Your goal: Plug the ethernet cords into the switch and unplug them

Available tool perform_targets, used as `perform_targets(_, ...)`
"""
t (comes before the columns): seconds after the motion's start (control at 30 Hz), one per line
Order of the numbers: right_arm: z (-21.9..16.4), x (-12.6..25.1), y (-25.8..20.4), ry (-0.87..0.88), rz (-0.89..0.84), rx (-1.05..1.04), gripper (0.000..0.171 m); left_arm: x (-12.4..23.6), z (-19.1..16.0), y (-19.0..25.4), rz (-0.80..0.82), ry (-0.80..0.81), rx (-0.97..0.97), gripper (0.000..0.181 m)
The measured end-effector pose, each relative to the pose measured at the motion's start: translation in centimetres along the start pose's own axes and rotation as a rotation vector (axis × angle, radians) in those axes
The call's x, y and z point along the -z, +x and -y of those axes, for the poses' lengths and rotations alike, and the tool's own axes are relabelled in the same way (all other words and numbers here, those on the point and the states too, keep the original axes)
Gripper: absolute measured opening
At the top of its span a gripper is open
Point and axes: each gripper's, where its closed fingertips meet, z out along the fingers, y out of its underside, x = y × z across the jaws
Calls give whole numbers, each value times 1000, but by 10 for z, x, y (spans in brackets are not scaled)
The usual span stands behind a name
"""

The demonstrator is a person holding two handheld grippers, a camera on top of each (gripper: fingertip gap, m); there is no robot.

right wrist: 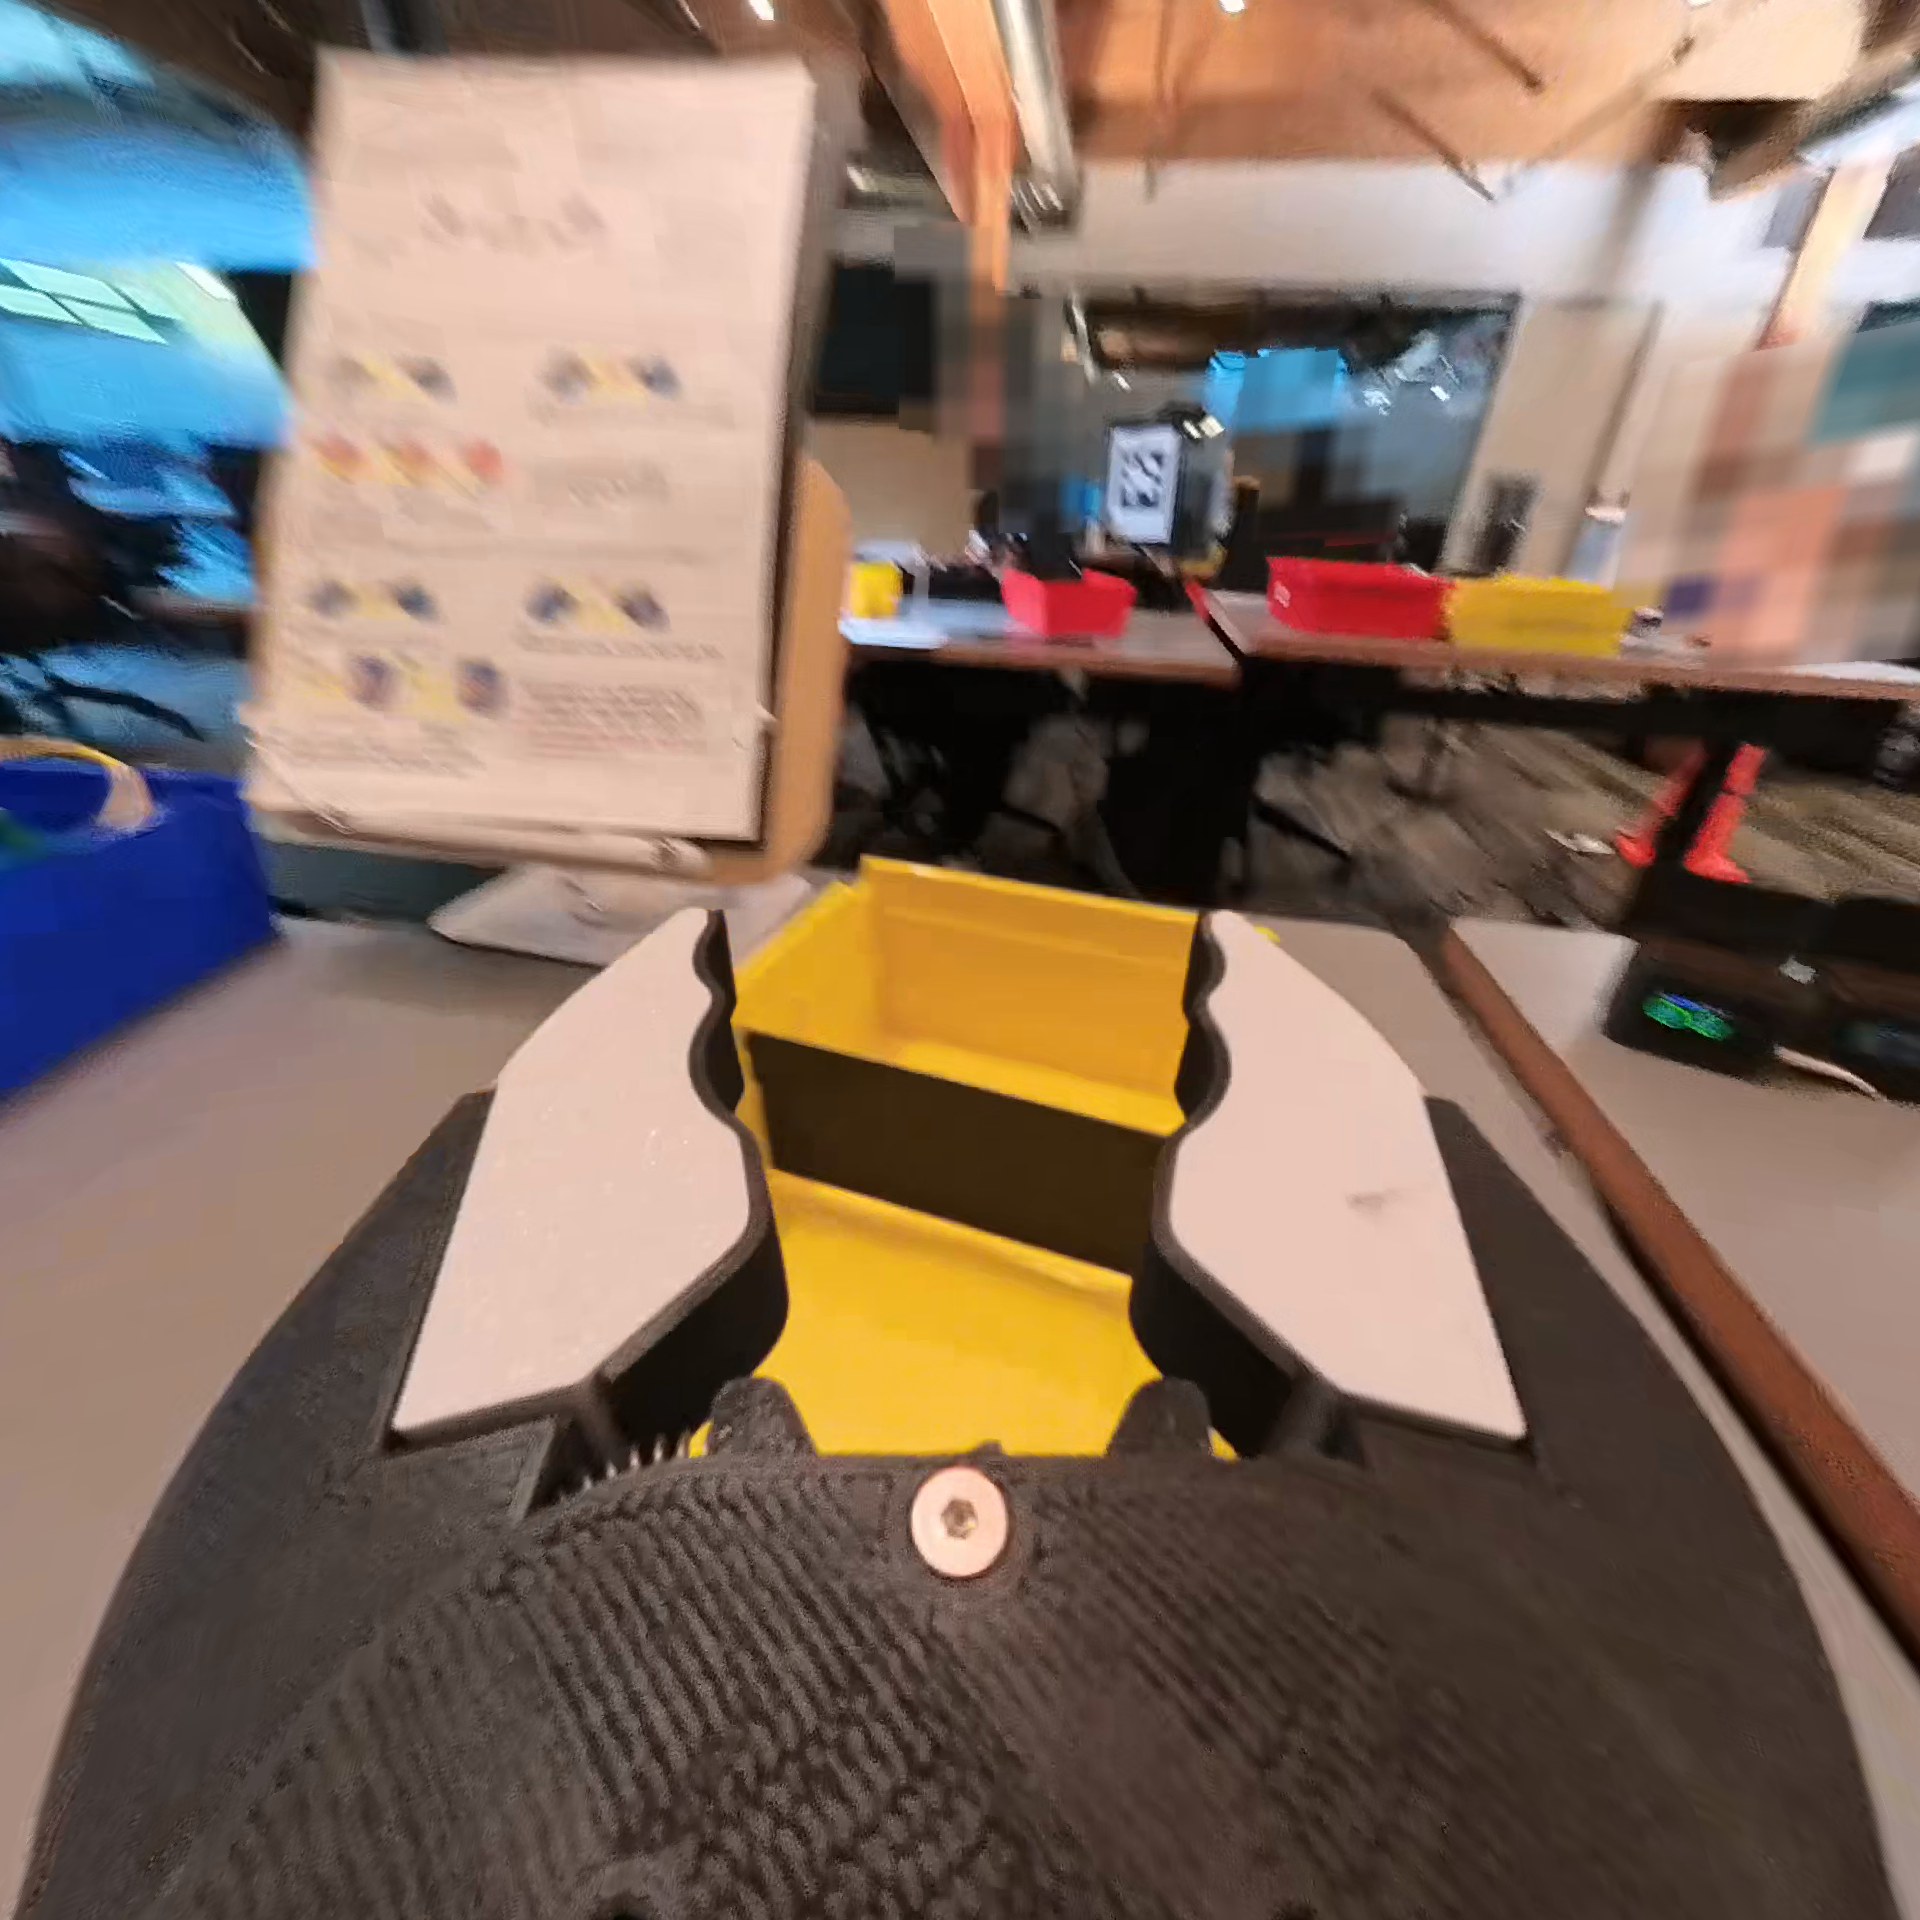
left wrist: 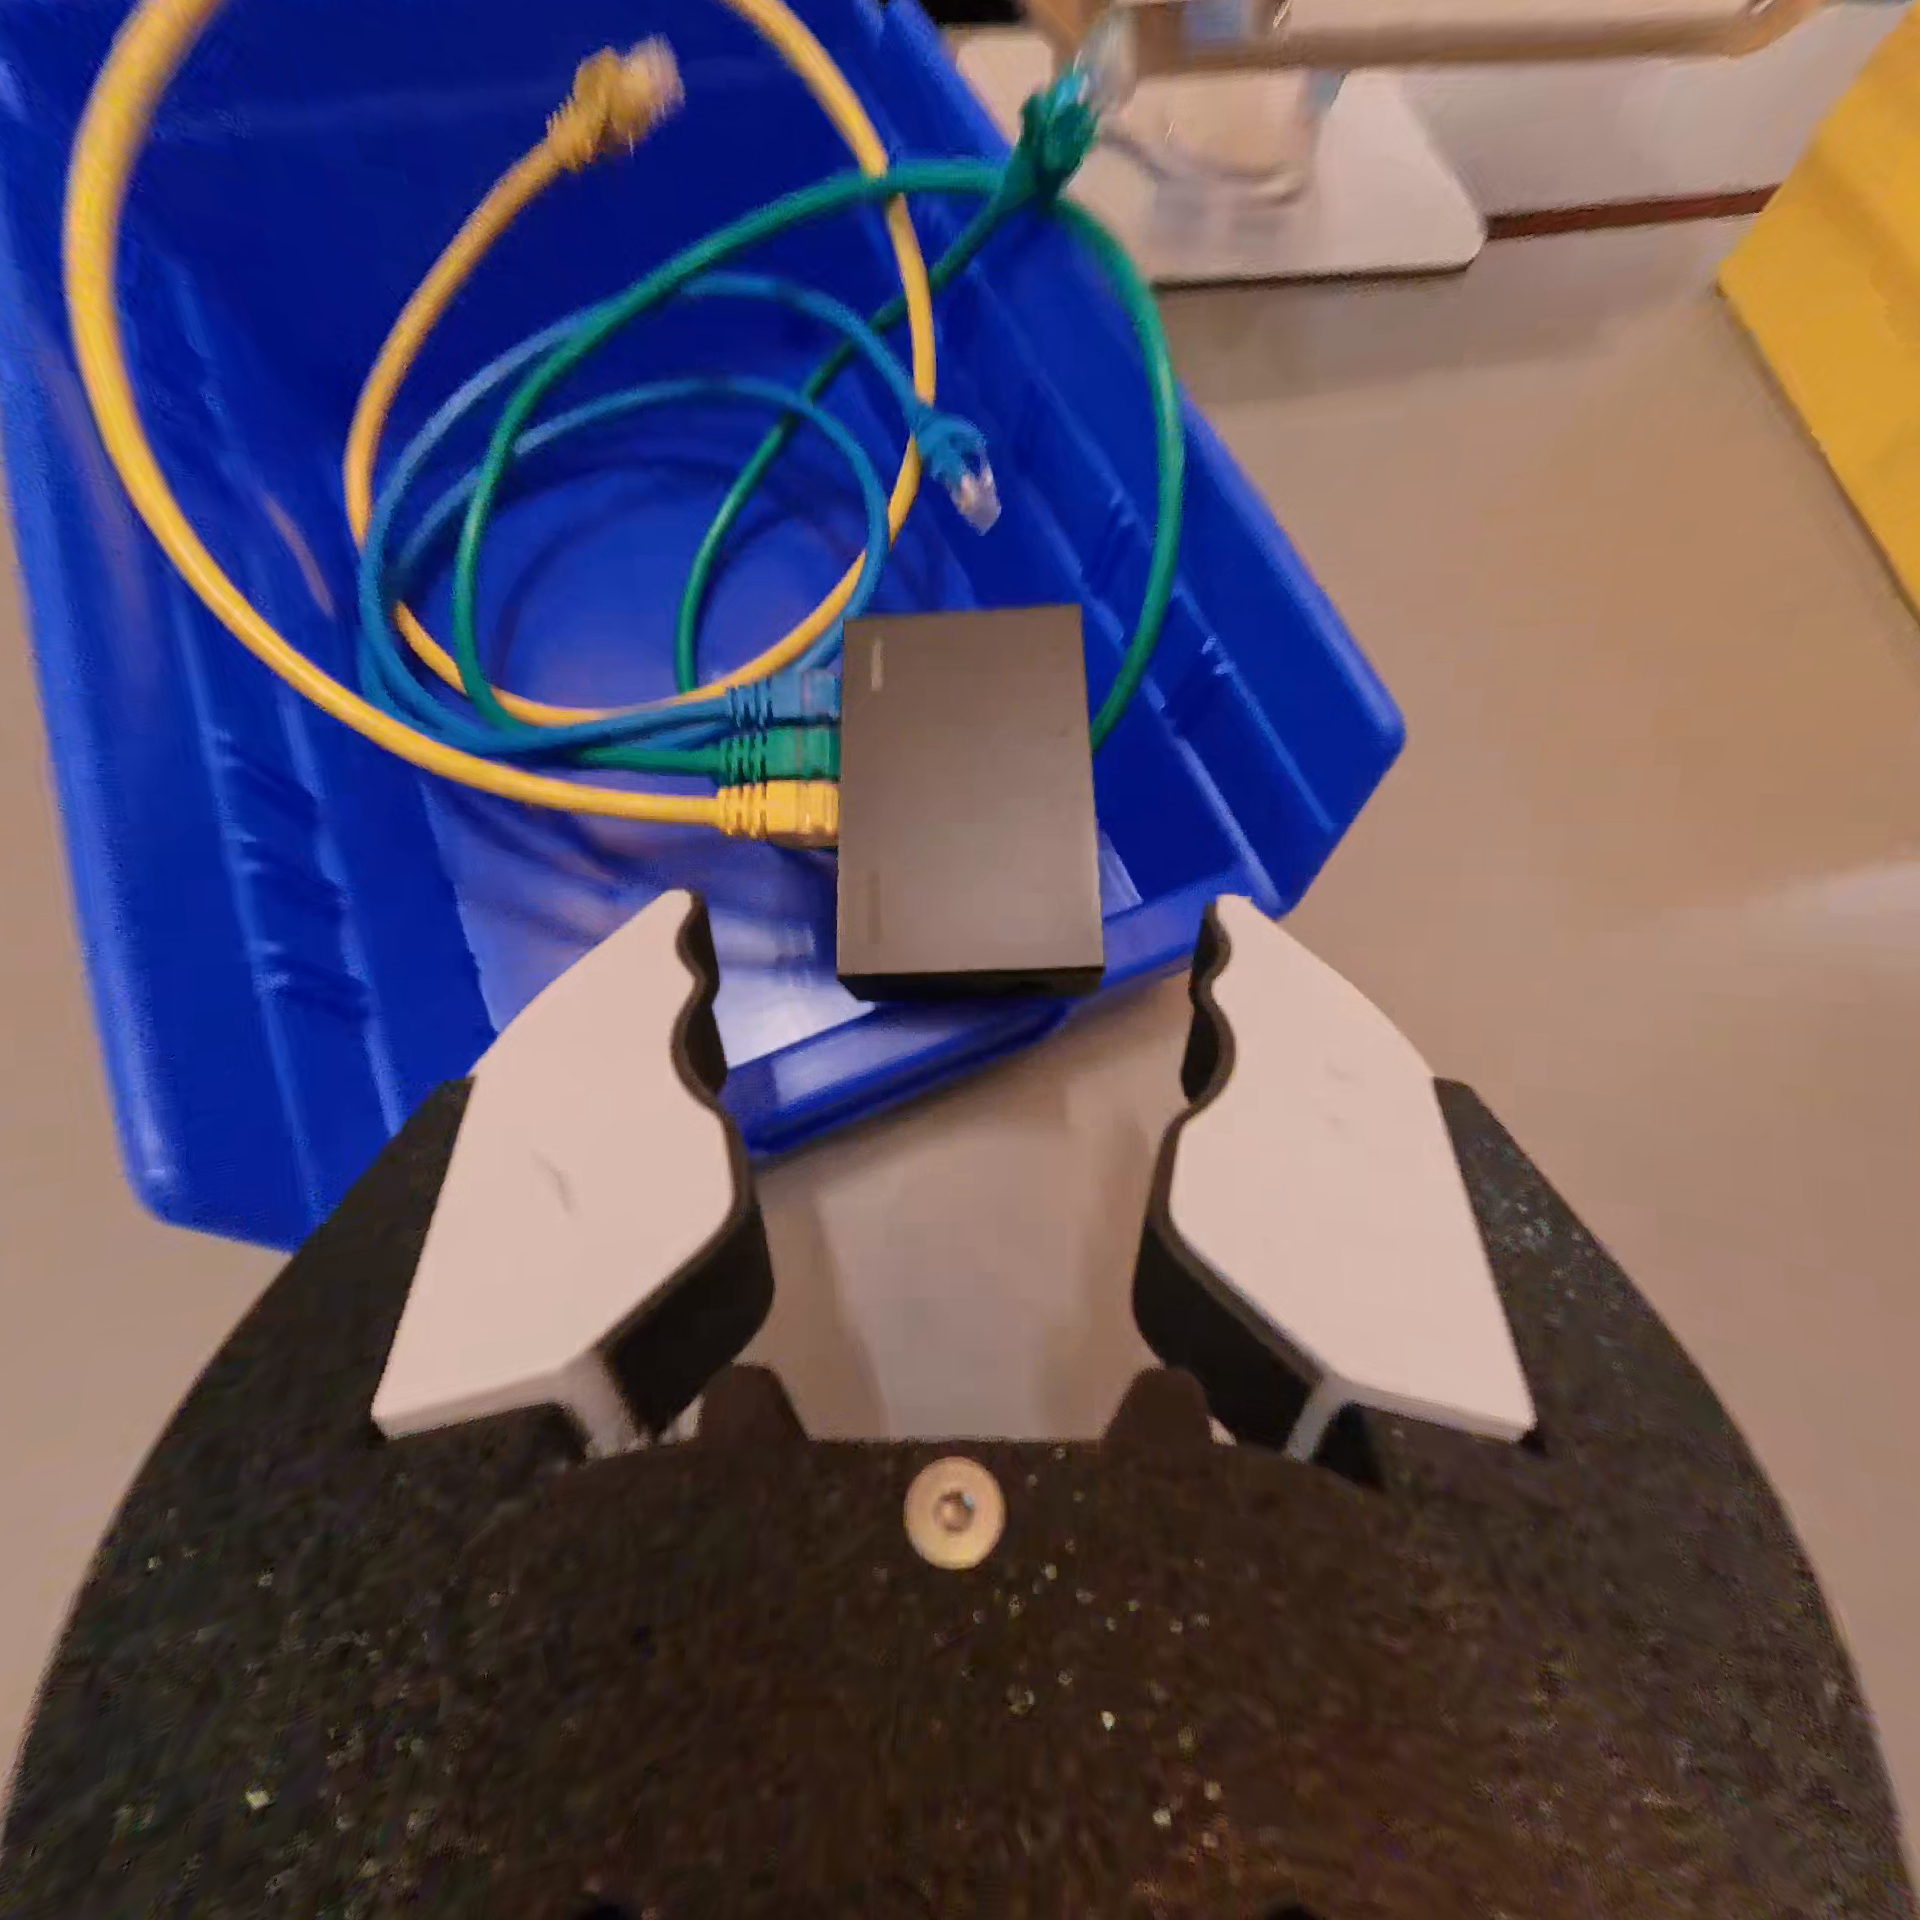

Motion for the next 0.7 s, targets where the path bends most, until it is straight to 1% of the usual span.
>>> perform_targets(0.1, 18, 2, -40, 62, 123, -67, 78, -14, -9, 1, 11, -67, 24, 89)
perform_targets(0.17, 15, -1, -64, 48, 192, -72, 75, -23, -10, 2, 25, -85, 22, 88)
perform_targets(0.23, 7, -6, -86, 2, 250, -56, 74, -32, -16, -1, 52, -140, 31, 87)
perform_targets(0.27, 2, -8, -96, -24, 272, -50, 74, -36, -20, -1, 58, -165, 21, 82)
perform_targets(0.3, -3, -10, -106, -47, 296, -45, 74, -39, -21, -1, 59, -167, -10, 67)
perform_targets(0.33, -7, -11, -118, -67, 330, -40, 74, -39, -19, -5, 89, -139, -42, 65)
perform_targets(0.4, -12, -11, -144, -87, 406, -30, 73, -37, -15, -5, 98, -83, -95, 64)
perform_targets(0.47, -16, -8, -166, -99, 475, -9, 73, -28, -3, -3, 108, 26, -159, 63)
perform_targets(0.57, -20, -3, -192, -115, 566, 17, 72, -1, 18, 2, 104, 171, -217, 63)
perform_targets(0.67, -19, 0, -208, -111, 618, -9, 71, 29, 33, 11, 84, 251, -299, 62)
perform_targets(0.7, -18, 2, -212, -109, 637, -33, 70, 39, 37, 18, 70, 272, -358, 61)
